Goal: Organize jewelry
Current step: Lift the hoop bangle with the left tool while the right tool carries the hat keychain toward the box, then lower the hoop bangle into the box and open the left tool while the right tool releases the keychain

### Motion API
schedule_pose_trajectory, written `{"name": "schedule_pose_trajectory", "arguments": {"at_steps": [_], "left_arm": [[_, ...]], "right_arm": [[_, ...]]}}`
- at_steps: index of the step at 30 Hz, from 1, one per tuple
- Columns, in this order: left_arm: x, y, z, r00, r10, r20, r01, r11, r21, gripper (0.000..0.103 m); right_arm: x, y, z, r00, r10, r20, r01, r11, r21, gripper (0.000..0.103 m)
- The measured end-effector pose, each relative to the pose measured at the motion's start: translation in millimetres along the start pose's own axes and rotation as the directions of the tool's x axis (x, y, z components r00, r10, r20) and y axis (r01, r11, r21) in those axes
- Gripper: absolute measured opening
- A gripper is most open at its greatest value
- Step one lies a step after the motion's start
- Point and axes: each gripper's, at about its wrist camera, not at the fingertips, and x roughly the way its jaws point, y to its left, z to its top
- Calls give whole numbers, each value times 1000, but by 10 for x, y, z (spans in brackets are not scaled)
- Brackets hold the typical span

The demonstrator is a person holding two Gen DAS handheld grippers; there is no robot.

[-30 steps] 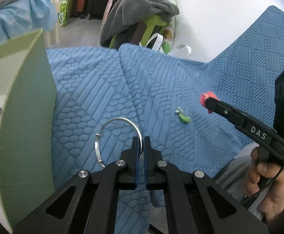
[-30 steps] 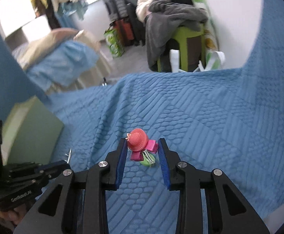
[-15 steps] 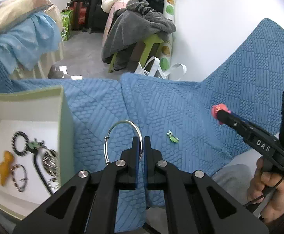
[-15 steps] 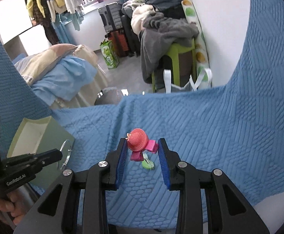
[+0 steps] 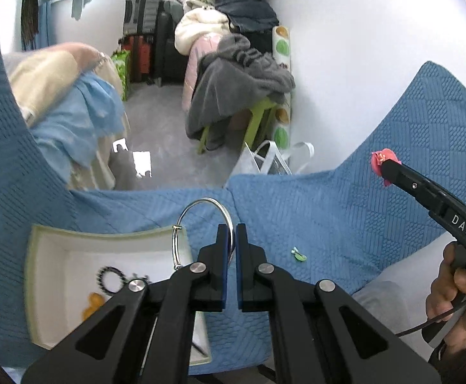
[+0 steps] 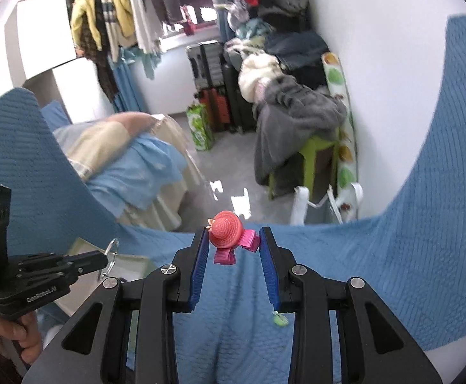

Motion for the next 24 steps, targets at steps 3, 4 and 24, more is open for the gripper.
{"name": "schedule_pose_trajectory", "arguments": {"at_steps": [3,4,24], "left_arm": [[-177,78,70,1000,3,19,-3,1000,8,3],[-239,109,85,1000,5,27,-5,1000,11,3],[-394,831,-87,997,48,54,-46,998,-41,3]], "right_arm": [[-49,218,90,999,35,18,-34,999,-19,29],[-59,289,111,999,43,22,-42,999,-26,29],[84,1256,-68,996,68,64,-64,996,-59,30]]}}
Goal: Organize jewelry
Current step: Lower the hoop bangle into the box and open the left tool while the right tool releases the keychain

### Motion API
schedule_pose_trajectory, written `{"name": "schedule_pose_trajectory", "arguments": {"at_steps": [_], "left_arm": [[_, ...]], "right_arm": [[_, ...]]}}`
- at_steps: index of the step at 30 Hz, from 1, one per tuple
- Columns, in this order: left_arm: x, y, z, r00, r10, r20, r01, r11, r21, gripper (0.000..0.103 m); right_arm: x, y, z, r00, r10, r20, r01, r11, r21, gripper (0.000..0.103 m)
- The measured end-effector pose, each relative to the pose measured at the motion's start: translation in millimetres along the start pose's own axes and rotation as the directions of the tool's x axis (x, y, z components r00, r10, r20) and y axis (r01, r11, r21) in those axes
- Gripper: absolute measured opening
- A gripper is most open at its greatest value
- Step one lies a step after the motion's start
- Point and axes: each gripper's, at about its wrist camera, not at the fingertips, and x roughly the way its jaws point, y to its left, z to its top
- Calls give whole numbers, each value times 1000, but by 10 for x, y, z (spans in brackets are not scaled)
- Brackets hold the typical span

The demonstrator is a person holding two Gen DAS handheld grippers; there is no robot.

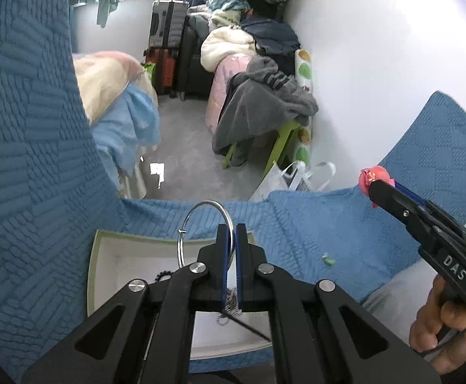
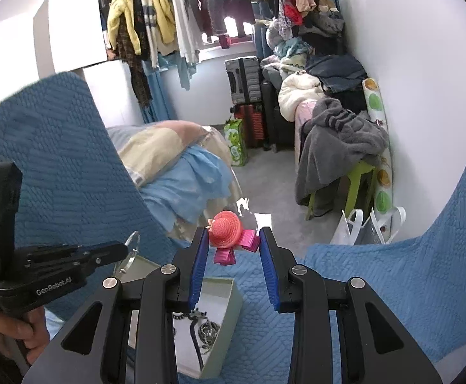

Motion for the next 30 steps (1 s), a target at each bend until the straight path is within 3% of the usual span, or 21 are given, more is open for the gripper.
{"name": "schedule_pose_trajectory", "arguments": {"at_steps": [10,15,22,30], "left_arm": [[182,304,-193,1000,-7,-29,6,999,-41,3],[366,433,-325,997,-4,-83,-1,998,-62,3],[644,592,-549,986,-3,-166,-13,996,-91,3],[737,621,-685,978,2,-208,-20,996,-86,3]], "right_arm": [[417,180,-340,995,-25,-91,23,999,-23,30],[651,270,-555,988,-17,-155,14,1000,-24,30],[1015,352,-906,958,-11,-285,6,1000,-17,30],[1108,406,-1123,941,-30,-336,24,999,-22,31]]}}
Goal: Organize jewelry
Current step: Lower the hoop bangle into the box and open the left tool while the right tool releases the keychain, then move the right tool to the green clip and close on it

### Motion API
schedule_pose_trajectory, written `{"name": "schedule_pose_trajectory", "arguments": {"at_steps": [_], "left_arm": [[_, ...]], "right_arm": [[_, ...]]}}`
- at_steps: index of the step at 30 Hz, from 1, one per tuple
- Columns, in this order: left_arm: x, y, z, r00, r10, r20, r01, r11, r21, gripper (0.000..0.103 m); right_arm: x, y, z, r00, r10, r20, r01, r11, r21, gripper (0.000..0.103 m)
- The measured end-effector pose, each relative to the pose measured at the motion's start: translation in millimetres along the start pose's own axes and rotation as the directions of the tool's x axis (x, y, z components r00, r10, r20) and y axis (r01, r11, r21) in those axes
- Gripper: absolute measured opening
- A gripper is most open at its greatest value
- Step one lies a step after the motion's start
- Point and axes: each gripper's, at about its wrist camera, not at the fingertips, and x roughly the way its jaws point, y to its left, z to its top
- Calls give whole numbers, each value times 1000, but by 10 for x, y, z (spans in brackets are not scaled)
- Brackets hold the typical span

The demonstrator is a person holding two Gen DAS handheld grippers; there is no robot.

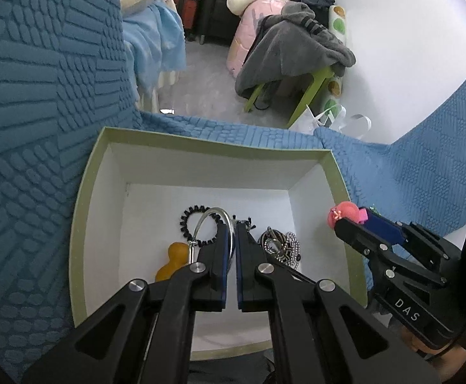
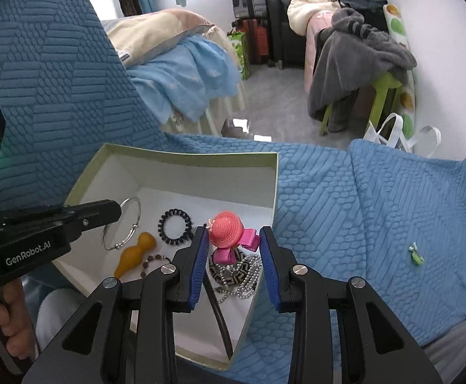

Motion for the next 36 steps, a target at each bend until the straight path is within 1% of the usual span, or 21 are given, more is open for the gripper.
{"name": "schedule_pose_trajectory", "arguments": {"at_steps": [5,7,9,10,11,14,19,22,27,31,36], "left_arm": [[-2,-24,-1,1000,3,-2,-3,1000,7,3],[-36,-19,14,1000,2,4,-2,1000,7,4],[-66,-21,38,1000,11,-1,-11,1000,-7,15],[-92,-24,49,1000,21,-2,-21,1000,-17,32],[-132,-29,62,1000,23,10,-23,999,-23,38],[-289,-99,92,999,6,47,-5,1000,-18,38],[-557,-320,149,994,11,105,-11,1000,-1,38],[-731,-483,168,989,12,149,-14,1000,17,38],[-939,-727,158,979,13,205,-20,999,31,38],[-1004,-875,80,972,30,234,-40,998,39,38],[-1027,-970,-30,967,34,253,-42,999,29,38]], "right_arm": [[-32,-14,23,1000,4,-1,-4,1000,10,31],[-63,-24,36,1000,9,0,-9,1000,11,32],[-102,-36,51,1000,13,8,-13,1000,13,36],[-119,-38,58,1000,14,12,-14,1000,13,38],[-144,-39,68,1000,14,18,-14,1000,16,41],[-277,-73,104,998,25,51,-26,999,21,43],[-596,-155,208,990,45,134,-46,999,5,43],[-839,-246,264,980,48,191,-48,999,-1,43],[-1103,-401,307,968,40,247,-40,999,-6,43],[-1222,-562,270,963,38,266,-37,999,-10,43],[-1237,-819,170,962,5,275,2,1000,-22,43]]}}
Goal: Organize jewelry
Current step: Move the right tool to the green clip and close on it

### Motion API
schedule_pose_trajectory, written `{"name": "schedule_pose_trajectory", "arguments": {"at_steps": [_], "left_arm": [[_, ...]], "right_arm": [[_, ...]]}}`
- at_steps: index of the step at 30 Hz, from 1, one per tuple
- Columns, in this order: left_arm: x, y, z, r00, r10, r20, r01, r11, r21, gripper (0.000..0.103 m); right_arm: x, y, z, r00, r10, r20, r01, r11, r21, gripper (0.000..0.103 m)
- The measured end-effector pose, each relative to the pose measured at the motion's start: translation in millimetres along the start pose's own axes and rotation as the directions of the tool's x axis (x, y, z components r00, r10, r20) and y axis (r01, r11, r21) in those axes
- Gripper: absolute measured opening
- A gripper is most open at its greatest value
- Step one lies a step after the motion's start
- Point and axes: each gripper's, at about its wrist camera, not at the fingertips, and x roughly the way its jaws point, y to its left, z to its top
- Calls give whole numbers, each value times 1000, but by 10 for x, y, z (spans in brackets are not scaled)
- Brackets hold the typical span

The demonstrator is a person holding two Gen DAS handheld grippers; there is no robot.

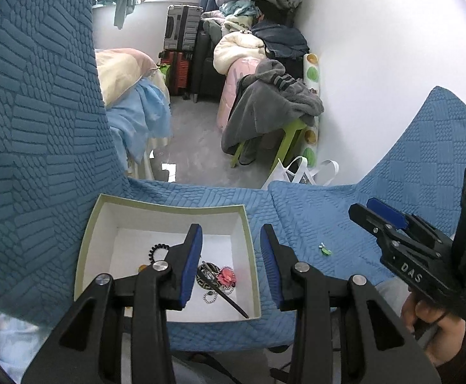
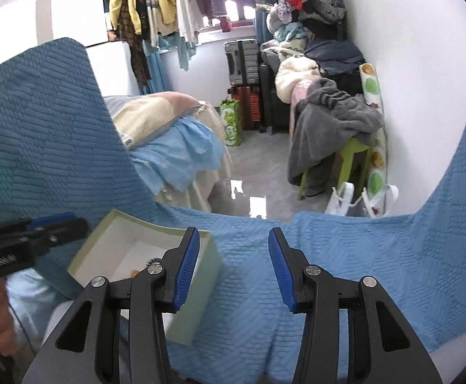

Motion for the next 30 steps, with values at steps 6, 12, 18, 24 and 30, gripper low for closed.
{"name": "schedule_pose_trajectory", "arguments": {"at_steps": [6,12,18,24,30], "left_arm": [[52,-132,-106,1000,7,-10,-7,1000,3,38],[130,-263,-216,1000,4,-24,-4,1000,4,38],[128,-339,-310,999,1,-39,-1,1000,-3,38],[120,-340,-367,999,10,-48,-11,1000,-14,38],[92,-314,-387,999,12,-46,-14,999,-36,38]], "right_arm": [[22,-378,-165,1000,-27,-2,27,999,33,43],[214,-733,-402,997,-69,-37,71,996,45,43],[608,-1115,-695,989,-102,-110,111,991,77,43],[1044,-1395,-1019,969,-117,-219,140,986,95,42],[1312,-1547,-1202,943,-137,-302,175,979,103,39]]}}
